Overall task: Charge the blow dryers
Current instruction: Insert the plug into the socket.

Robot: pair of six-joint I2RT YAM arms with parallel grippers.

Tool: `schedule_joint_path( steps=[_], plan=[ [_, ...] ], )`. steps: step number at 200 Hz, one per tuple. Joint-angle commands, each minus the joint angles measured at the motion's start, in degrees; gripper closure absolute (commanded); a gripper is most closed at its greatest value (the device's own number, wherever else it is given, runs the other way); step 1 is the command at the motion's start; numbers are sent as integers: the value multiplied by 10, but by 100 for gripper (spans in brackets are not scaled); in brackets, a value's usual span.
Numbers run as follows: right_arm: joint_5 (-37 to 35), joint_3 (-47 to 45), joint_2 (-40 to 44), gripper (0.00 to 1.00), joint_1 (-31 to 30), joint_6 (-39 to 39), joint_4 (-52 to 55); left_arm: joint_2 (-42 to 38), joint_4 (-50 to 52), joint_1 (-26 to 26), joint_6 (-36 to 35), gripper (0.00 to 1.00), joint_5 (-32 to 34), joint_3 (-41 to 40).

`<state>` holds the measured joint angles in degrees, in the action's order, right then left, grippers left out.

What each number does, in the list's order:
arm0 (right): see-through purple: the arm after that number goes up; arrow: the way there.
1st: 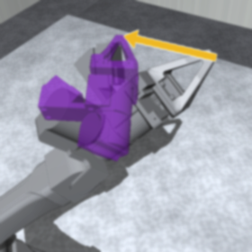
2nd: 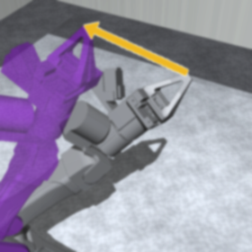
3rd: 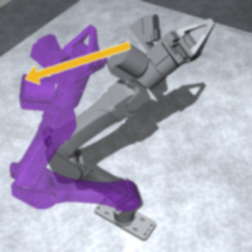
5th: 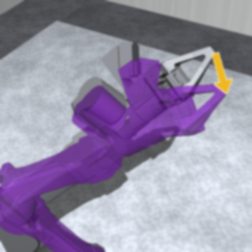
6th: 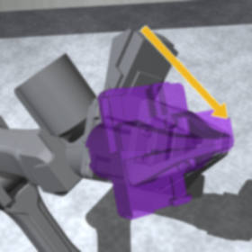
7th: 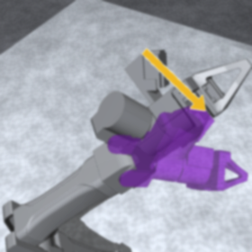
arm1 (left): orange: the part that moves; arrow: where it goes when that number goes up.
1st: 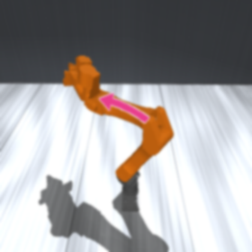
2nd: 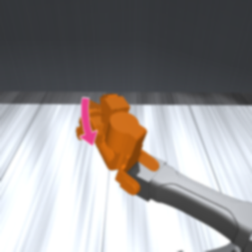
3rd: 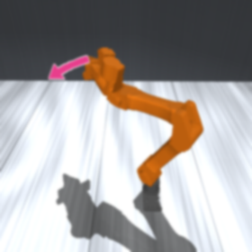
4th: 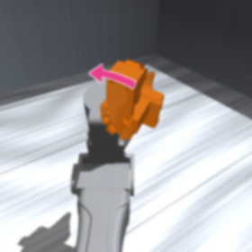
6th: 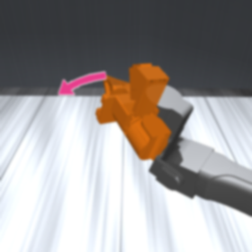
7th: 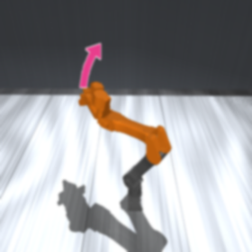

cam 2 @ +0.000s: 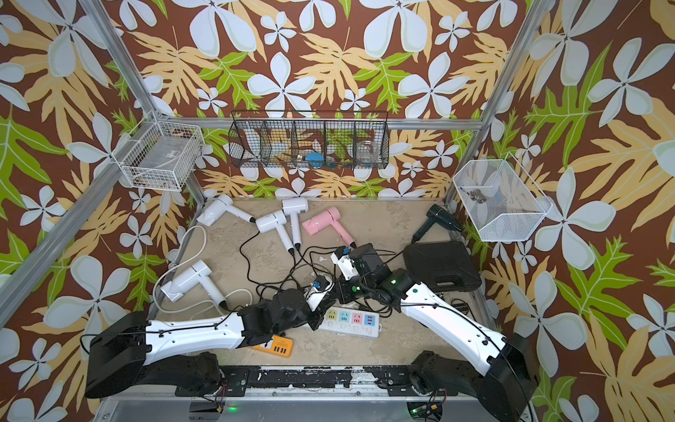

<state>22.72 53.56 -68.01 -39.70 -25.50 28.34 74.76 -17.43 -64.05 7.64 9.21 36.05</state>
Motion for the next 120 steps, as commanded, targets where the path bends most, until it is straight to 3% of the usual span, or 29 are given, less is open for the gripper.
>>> schedule_joint_path(
  steps=[1, 26, 42, 74, 120],
  plan=[
    [-34, -11, 14, 100, 0, 1, 10, -6, -13, 0, 2, 81, 5, 0],
    [-120, -43, 60, 100, 0, -13, 5, -15, -17, 0, 8, 44, 10, -6],
    [-193, -70, 95, 100, 0, -25, 4, -19, -21, 0, 13, 30, 13, -8],
    [-322, -108, 160, 100, 20, -42, 16, -19, -25, 0, 20, 21, 18, -10],
    [-371, -77, 244, 100, 148, -16, 29, -31, -31, 0, 31, 17, 55, -19]
  ],
)
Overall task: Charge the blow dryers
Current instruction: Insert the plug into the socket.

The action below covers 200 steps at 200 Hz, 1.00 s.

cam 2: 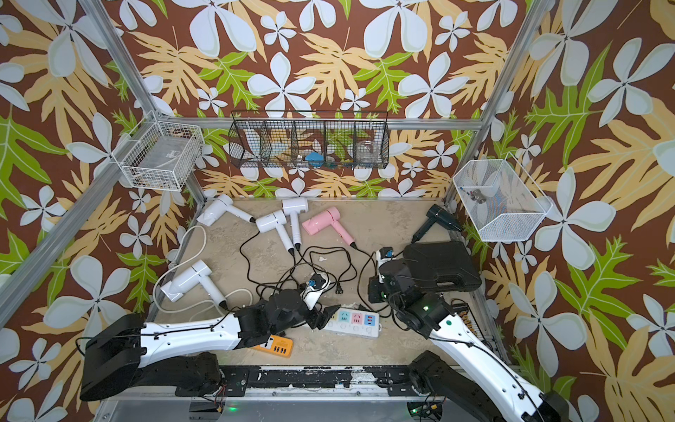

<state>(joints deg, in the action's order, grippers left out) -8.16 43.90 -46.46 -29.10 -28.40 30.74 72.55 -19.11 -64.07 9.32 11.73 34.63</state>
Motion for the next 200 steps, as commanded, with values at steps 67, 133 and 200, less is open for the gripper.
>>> schedule_joint_path(
  steps=[67, 133, 200],
  plan=[
    [-59, -14, 95, 100, 86, -30, -14, -32, -14, 2, 42, 12, 123, -17],
    [-17, -184, 140, 100, -24, -160, -54, -67, -15, 37, 80, 10, 134, -38],
    [-38, -207, 118, 100, -104, -207, -55, -74, -15, 41, 83, 9, 135, -42]
  ],
)
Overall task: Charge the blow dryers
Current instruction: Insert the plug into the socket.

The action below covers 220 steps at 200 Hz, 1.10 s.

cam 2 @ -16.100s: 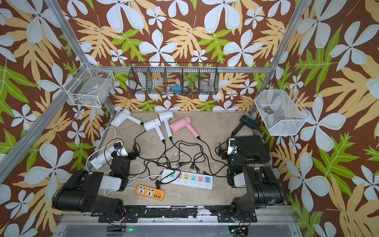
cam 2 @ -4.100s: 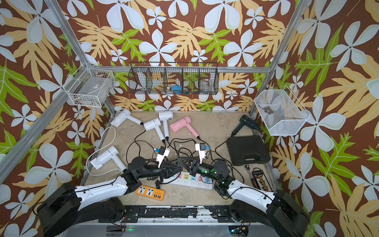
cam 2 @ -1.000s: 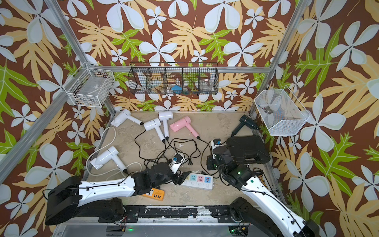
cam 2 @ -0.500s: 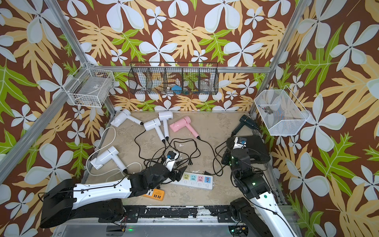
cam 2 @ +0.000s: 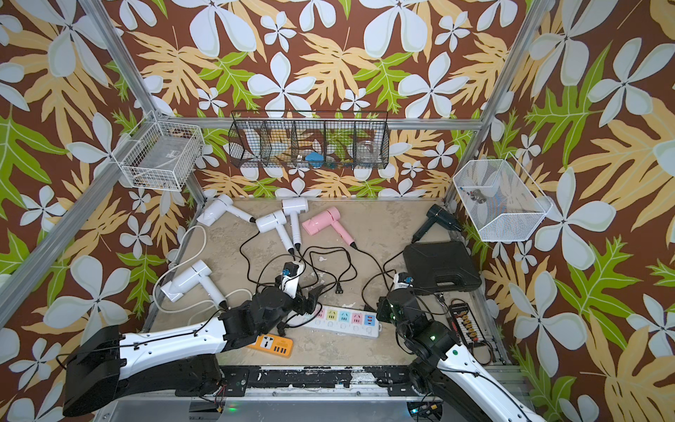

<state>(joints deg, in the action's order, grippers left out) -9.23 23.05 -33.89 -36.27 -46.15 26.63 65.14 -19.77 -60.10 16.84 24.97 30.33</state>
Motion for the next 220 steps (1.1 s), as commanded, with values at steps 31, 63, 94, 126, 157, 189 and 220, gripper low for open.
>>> schedule_joint_path(
  steps=[31, 63, 94, 126, 157, 189, 220],
  plan=[
    [-100, 12, -42, 100, -130, -71, -12, -2, -9, 1, 8, 9, 7, -1],
    [-153, 26, -108, 100, -212, -108, -29, -7, -7, 2, 12, 9, 25, -4],
    [-173, 37, -165, 100, -255, -127, -66, -10, 6, 18, 30, 7, 38, -4],
    [-186, 46, -211, 100, -285, -137, -99, -19, 14, 47, 53, 6, 22, -10],
    [-188, 50, -243, 100, -296, -141, -124, -20, 22, 66, 68, 4, 14, -11],
    [-189, 56, -267, 100, -300, -140, -138, -20, 26, 80, 77, 4, 3, -11],
    [-191, 62, -286, 100, -303, -139, -147, -21, 27, 81, 79, 4, 2, -11]
  ],
)
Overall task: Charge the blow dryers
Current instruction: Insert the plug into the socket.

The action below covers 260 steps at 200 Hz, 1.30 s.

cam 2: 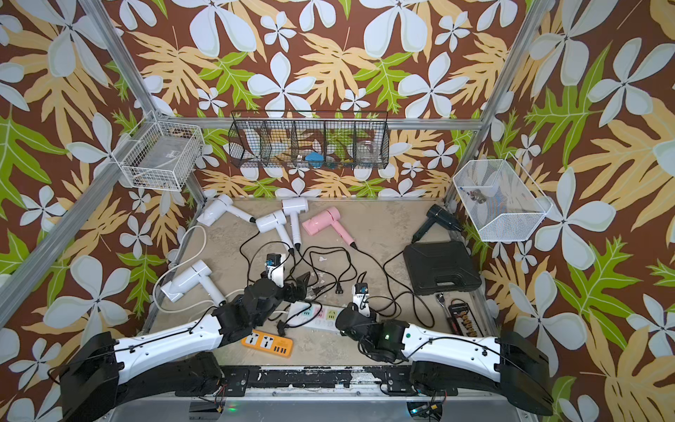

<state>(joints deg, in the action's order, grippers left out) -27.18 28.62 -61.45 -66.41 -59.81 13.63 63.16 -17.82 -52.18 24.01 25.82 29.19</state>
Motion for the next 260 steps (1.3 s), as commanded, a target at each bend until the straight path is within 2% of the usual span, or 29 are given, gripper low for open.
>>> schedule_joint_path(
  steps=[1, 260],
  plan=[
    [-11, 6, -11, 100, -1, -2, -17, -1, 7, 2, 8, 4, -7, 0],
    [-49, 7, -84, 100, -14, -7, -36, -8, 3, 3, 6, 4, -12, -3]
  ],
)
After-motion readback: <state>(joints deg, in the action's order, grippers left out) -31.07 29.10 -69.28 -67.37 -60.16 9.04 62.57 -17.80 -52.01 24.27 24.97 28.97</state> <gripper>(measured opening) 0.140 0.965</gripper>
